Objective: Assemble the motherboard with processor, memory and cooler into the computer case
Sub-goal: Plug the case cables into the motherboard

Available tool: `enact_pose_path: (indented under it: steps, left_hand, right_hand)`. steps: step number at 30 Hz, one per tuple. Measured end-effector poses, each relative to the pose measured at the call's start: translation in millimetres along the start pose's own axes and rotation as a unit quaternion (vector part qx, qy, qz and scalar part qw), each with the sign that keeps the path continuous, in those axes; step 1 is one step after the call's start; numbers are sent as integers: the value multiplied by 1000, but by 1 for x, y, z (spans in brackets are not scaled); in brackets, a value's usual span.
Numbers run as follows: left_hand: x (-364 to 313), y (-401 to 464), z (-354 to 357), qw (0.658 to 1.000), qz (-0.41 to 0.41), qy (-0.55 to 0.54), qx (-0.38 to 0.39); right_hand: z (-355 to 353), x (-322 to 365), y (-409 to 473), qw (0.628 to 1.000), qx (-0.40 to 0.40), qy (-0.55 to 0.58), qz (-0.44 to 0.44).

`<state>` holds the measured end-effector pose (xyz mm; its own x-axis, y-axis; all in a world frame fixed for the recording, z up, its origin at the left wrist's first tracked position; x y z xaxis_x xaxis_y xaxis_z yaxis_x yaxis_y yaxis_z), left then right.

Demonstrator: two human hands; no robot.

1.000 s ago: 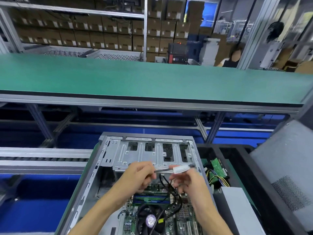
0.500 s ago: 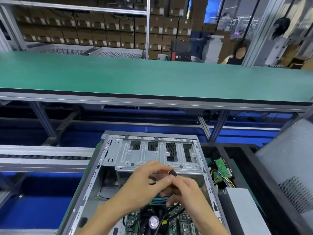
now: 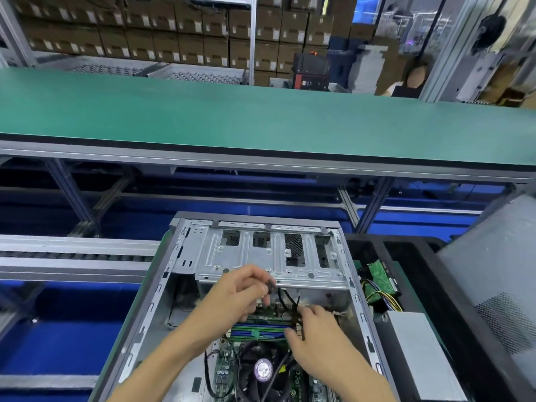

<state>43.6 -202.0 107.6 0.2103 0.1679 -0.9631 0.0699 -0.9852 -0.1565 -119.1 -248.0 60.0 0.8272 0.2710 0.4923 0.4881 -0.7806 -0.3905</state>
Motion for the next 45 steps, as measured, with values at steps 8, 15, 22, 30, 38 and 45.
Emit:
enact_pose_path:
  steps: [8, 15, 22, 30, 38, 45]
  left_hand:
    - [23, 1, 7, 997, -55, -34, 52]
    - [10, 0, 17, 990, -8, -94, 107]
    - [2, -2, 25, 985, 13, -130, 113]
    - [-5, -5, 39, 976, 19, -166, 138]
    - [-12, -5, 40, 991, 57, -87, 80]
    - [-34, -9, 38, 962, 192, 191, -35]
  right_hand:
    - [19, 0, 15, 995, 92, 30, 32]
    - [-2, 16, -8, 998, 0, 56, -25]
    - [-55, 20, -48, 895, -152, 403, -117]
    - [-57, 22, -65, 839, -138, 503, -156]
    - [-52, 9, -63, 808, -117, 571, -81]
    - [-39, -9, -54, 750, -30, 661, 13]
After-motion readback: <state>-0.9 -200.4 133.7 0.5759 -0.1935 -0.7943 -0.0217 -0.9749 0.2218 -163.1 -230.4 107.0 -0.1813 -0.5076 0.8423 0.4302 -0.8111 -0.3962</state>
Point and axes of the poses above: each hand's wrist, its own y-axis towards the middle knuckle, its own z-axis out of the palm, x = y × z, the point moved 6 cm from there along y, towards the middle knuckle, and after that the axes turned 10 degrees about y, right-handed, at the moved point
